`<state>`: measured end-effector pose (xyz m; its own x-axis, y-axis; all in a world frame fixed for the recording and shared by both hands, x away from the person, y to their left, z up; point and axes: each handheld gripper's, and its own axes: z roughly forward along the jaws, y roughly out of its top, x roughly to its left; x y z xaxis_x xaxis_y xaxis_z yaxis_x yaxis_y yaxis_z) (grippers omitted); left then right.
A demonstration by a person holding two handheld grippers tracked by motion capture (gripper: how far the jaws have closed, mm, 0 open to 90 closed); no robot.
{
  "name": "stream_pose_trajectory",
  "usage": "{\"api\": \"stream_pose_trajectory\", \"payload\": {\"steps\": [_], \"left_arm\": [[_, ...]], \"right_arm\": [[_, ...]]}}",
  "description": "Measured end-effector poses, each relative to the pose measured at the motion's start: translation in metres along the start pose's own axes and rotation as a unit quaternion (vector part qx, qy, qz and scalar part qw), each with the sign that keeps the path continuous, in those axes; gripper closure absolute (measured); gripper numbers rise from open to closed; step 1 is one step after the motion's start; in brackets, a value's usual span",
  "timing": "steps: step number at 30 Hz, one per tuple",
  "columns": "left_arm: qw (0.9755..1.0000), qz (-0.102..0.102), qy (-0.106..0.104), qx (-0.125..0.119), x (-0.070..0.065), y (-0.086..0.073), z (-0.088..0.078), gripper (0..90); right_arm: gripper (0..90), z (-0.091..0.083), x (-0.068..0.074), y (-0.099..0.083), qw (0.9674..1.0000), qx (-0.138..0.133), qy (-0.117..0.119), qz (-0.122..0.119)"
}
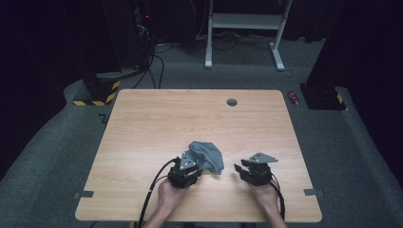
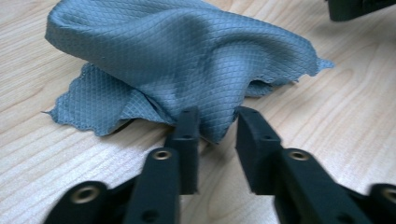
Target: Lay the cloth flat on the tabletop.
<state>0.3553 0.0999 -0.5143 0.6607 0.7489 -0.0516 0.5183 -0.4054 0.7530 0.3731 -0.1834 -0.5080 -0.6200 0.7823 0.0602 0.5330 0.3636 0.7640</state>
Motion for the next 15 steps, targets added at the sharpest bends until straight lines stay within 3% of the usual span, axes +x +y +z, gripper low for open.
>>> {"api": "stream_pose_trajectory", "payload": {"steps": [4,7,11,15], "left_arm": [[1.0000,-0.003,0.000,-0.002,0.002,0.000,0.000,82.4],[1.0000,-0.003,-0.001,-0.003,0.004,0.000,-0.001,86.0],[1.0000,-0.003,-0.004,-0.005,0.005,-0.001,-0.004,87.7],[0.9999,-0.006,-0.008,-0.010,0.008,-0.001,-0.007,88.2]], "right_arm": [[64.6,0.017,0.010,0.011,0.9994,0.014,0.030,-0.010],[66.6,0.028,0.018,0.016,0.9988,0.022,0.037,-0.023],[71.8,0.040,0.023,0.017,0.9980,0.039,0.038,-0.031],[84.2,0.041,0.025,0.018,0.9976,0.039,0.029,-0.049]]}}
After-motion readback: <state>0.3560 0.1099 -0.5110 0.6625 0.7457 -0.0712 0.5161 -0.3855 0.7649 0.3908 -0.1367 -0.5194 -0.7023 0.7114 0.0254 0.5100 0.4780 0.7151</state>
